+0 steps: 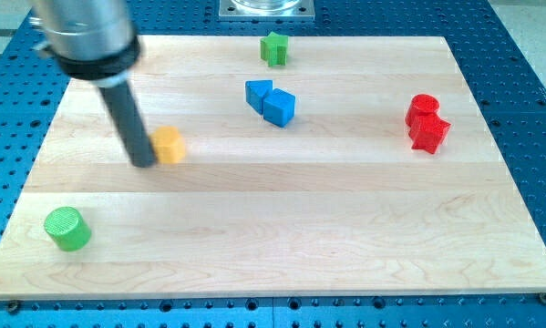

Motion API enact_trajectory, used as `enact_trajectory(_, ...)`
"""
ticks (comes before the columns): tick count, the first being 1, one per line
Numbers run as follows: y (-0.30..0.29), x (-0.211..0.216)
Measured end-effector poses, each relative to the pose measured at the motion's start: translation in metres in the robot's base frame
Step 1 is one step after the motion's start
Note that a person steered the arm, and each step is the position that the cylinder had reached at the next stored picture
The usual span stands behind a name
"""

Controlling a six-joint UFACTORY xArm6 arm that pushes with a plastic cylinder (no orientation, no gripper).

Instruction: Put the yellow hexagon at the bottom center of the board

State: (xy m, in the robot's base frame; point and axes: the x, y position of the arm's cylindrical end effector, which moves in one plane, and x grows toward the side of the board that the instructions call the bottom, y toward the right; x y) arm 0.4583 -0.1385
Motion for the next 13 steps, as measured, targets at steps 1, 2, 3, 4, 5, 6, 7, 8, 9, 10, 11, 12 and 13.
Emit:
enact_trajectory(1,-0.036,-0.004)
enact_trajectory(2,-0.085,-0.028)
enact_trajectory(3,-0.069,-0.04)
enact_trajectory(4,0.001,-0.032)
enact_trajectory(5,0.05,-0.041)
enact_trajectory(6,0.087,-0.031)
enact_trajectory(7,0.092,0.058)
enact_trajectory(8,0.111,0.072)
enact_trajectory(9,0.036,0.066)
enact_trajectory(10,0.037,0.11)
enact_trajectory(11,0.083,0.111)
enact_trajectory(12,0.088,0.092)
enact_trajectory(13,0.107,0.094)
